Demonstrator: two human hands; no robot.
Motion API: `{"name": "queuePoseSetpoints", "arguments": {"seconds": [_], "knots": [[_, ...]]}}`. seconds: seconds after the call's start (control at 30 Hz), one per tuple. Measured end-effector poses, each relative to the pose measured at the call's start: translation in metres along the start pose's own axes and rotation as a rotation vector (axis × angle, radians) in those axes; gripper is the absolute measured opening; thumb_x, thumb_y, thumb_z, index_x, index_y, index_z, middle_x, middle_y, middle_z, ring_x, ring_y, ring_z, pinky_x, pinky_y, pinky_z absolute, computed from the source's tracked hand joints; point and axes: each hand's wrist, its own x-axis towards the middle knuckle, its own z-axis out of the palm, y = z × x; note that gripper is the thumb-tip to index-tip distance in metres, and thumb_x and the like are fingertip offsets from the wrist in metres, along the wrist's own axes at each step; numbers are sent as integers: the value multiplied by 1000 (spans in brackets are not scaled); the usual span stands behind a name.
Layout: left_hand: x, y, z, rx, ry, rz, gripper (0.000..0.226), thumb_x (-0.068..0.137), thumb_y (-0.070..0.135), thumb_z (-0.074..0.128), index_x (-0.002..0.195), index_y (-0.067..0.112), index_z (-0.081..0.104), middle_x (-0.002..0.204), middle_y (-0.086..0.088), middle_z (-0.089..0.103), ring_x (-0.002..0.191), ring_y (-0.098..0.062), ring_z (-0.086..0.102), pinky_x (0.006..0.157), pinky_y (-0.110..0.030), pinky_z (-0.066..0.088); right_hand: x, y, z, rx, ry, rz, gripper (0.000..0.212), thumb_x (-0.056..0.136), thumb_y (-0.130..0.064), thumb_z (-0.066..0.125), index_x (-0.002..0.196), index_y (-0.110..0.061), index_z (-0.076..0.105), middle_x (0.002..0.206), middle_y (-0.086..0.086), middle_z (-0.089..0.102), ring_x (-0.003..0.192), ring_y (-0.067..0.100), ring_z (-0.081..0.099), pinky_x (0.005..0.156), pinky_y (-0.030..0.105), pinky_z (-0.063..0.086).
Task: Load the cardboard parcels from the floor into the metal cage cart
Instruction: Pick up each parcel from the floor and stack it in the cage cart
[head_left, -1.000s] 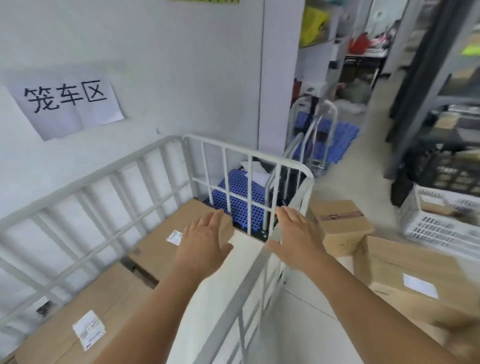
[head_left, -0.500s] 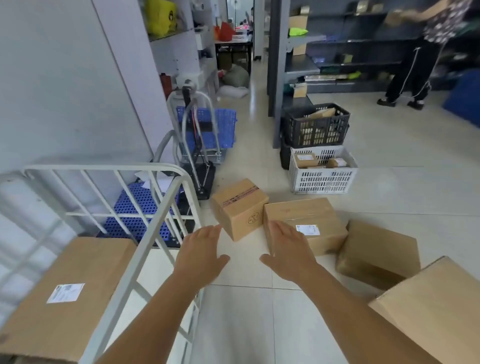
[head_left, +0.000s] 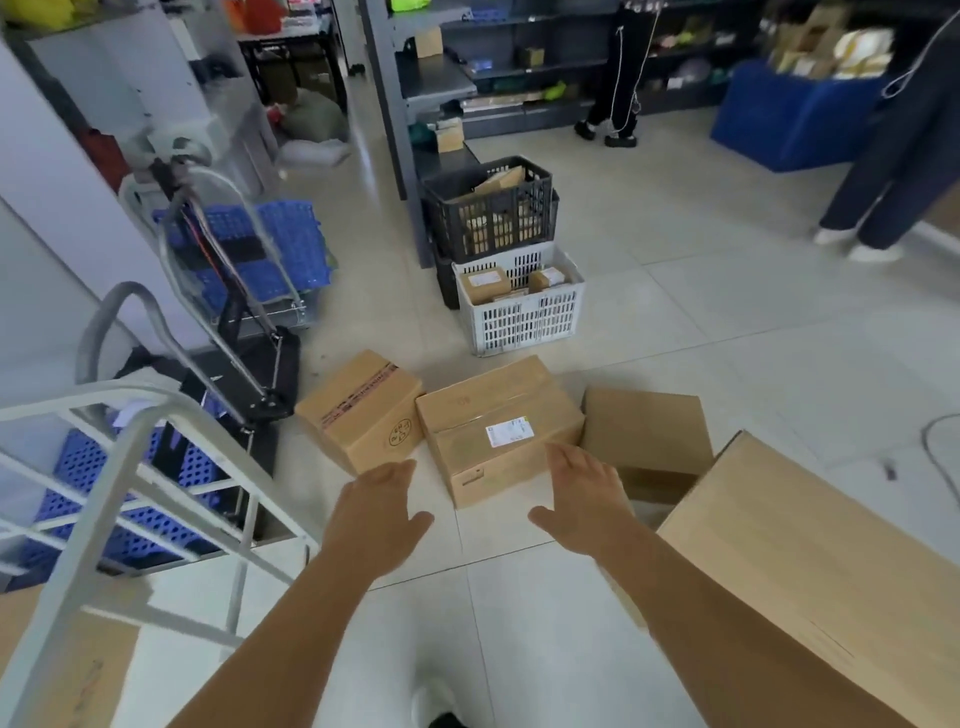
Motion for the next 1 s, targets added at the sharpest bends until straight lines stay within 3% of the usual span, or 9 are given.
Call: {"name": "queuePoseSetpoints", "arguments": {"seconds": [0.33,0.47,0.77,1.0], "knots": [[142,1,9,-47,-91,86,66,93,43,52,149,17,27,146,-1,43,133,-20,41,110,-34,34,108,31,-13,-5,-31,167,83,91,-50,54,154,-15,12,157,1,23,145,21,22,116,37,20],[197,-9,4,-43,-126,84,61,93,42,51,145,16,30,145,-2,43,132,-22,41,109,-34,34,156,32,-18,2,-31,201,77,89,-50,56,149,-17,21,152,0,31,140,22,31,112,38,27],[294,-45,23,-57,-174,-28,73,94,43,52,152,15,19,155,-2,30,138,-24,36,113,-36,31,266,44,-13,-12,-89,225,81,91,-50,55,152,-16,14,156,1,24,142,23,27,113,37,24],[376,-57,53,-55,-211,-133,76,93,44,52,153,15,16,148,-4,41,133,-23,40,110,-35,35,374,78,-2,-35,-141,177,82,91,-48,56,152,-14,14,158,3,22,145,24,23,115,38,23]]}}
